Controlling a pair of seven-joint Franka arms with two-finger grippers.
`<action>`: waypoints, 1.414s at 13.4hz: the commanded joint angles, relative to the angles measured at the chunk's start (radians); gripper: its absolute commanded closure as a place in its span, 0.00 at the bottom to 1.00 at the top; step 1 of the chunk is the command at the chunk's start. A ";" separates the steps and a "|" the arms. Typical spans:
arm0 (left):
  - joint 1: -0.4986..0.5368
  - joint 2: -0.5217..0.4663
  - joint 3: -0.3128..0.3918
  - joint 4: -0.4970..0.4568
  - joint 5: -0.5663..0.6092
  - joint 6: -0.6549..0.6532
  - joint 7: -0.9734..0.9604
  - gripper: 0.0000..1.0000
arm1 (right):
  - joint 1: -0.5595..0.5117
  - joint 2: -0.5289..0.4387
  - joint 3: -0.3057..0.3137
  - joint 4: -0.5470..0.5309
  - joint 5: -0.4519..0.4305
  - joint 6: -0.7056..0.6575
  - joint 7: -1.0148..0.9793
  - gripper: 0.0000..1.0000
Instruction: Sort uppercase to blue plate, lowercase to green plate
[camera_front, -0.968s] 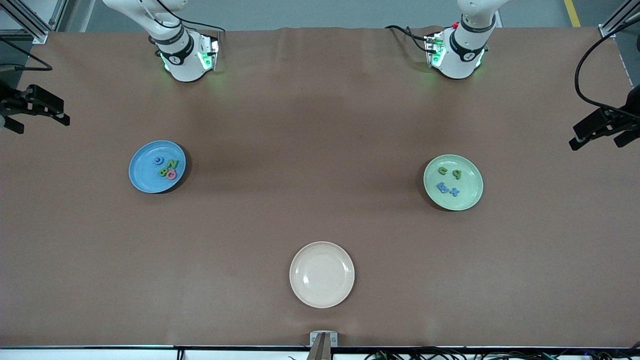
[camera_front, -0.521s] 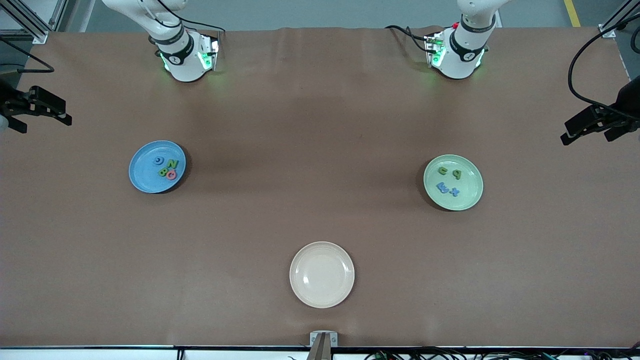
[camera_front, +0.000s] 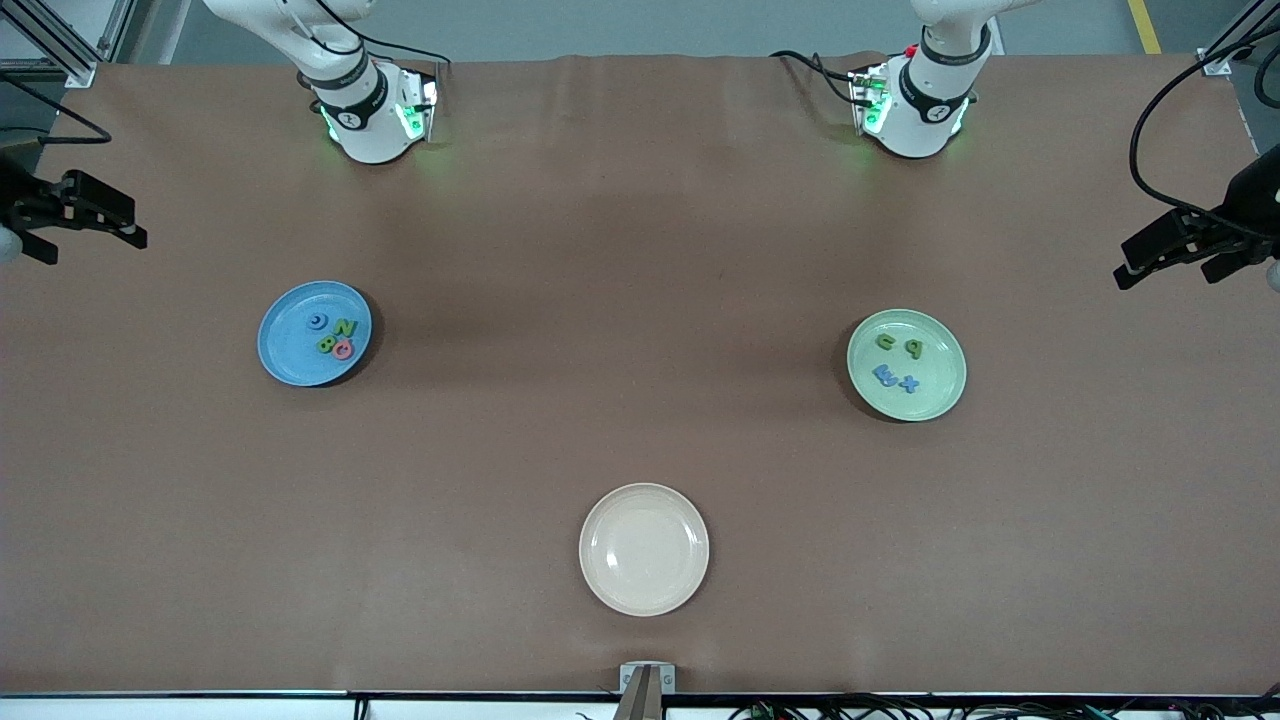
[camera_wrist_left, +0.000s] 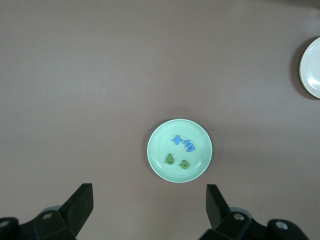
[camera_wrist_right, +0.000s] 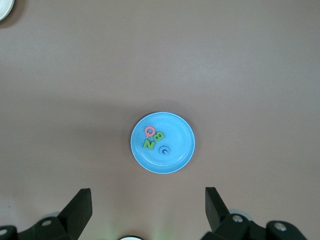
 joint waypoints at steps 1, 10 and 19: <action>-0.166 0.008 0.159 0.019 0.001 -0.021 -0.009 0.01 | 0.016 -0.016 -0.027 -0.013 0.022 -0.004 0.013 0.00; -0.274 0.005 0.273 0.021 -0.002 -0.022 -0.009 0.01 | 0.015 -0.020 -0.033 -0.027 0.025 0.027 0.010 0.00; -0.274 0.007 0.274 0.022 0.000 -0.022 -0.012 0.00 | 0.013 -0.017 -0.025 -0.014 0.025 0.038 0.145 0.00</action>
